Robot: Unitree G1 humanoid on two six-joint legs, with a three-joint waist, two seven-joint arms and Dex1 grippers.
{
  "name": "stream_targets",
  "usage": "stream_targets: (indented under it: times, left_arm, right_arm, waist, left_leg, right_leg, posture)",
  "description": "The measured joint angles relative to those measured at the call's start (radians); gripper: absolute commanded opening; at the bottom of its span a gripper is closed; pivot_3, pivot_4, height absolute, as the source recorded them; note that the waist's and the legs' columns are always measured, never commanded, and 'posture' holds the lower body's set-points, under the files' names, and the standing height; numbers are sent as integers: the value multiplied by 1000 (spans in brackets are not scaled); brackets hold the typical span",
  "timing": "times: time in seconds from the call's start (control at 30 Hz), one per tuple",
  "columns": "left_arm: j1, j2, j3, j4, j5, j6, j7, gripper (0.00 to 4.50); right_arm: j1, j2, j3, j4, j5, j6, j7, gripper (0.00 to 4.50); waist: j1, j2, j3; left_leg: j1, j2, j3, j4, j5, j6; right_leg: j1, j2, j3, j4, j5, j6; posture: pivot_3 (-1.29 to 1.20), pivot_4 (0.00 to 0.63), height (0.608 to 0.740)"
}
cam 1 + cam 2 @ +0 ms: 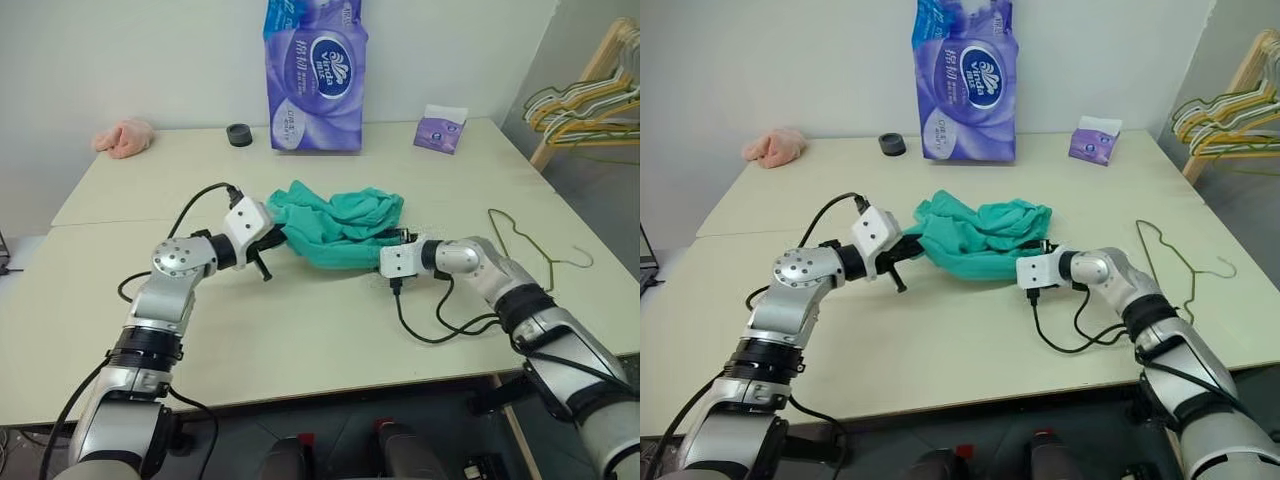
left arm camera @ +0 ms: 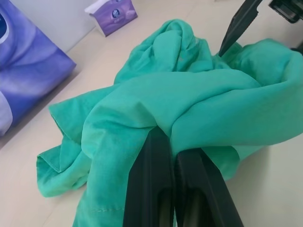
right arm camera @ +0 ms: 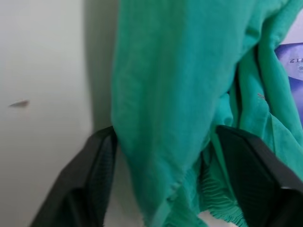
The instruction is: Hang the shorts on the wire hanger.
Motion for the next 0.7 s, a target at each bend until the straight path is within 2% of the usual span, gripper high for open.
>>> stream_targets:
  times: [0.13, 0.23, 0.3, 0.4, 0.57, 0.7]
  left_arm:
    - [15, 27, 19, 1, 0, -5, -1, 0]
    - [20, 33, 30, 13, 1, -28, 8, 0]
    - [28, 33, 46, 23, 0, -37, 19, 0]
    - [61, 36, 60, 17, -27, -39, -5, 571]
    - [185, 98, 75, -87, -91, 14, -82, 2099]
    - [277, 207, 198, -269, -237, 195, -125, 3343]
  right_arm:
    - [-34, -10, -6, 41, 1, -43, -3, 1074]
    - [-11, -28, -52, -36, 94, -53, 99, 41]
    - [30, -43, -84, -148, 172, -21, 176, 12]
    - [108, -54, -111, -344, 258, 86, 268, 0]
    - [192, -59, -130, -591, 320, 312, 326, 0]
    - [224, -64, -146, -698, 329, 468, 329, 0]
  waist:
    - [0, 0, 0]
    - [-3, 0, 0]
    - [-5, 0, 0]
    - [-5, 0, 0]
    - [-11, 1, 0]
    - [-6, 1, 0]
  left_leg:
    - [0, -1, -1, 0, 0, 0]
    - [0, -1, -1, 0, 0, 0]
    - [0, 0, -2, 0, 0, 0]
    - [-1, 0, -2, 0, 0, 1]
    - [-2, 1, -2, 0, -1, 0]
    - [-3, 0, -3, 0, -1, 0]
  right_leg:
    - [0, -1, 0, 0, 0, 0]
    - [0, -1, 0, 0, 0, 0]
    - [0, -1, -1, 0, 0, 0]
    - [0, -1, -1, 1, 0, 0]
    - [-3, -1, -1, 2, 0, 0]
    - [-3, -2, -2, 2, 0, 0]
  posture:
    - [-75, 69, 740]
    - [-83, 69, 740]
    - [-91, 70, 740]
    - [-102, 73, 740]
    - [-97, 84, 740]
    - [-81, 87, 740]
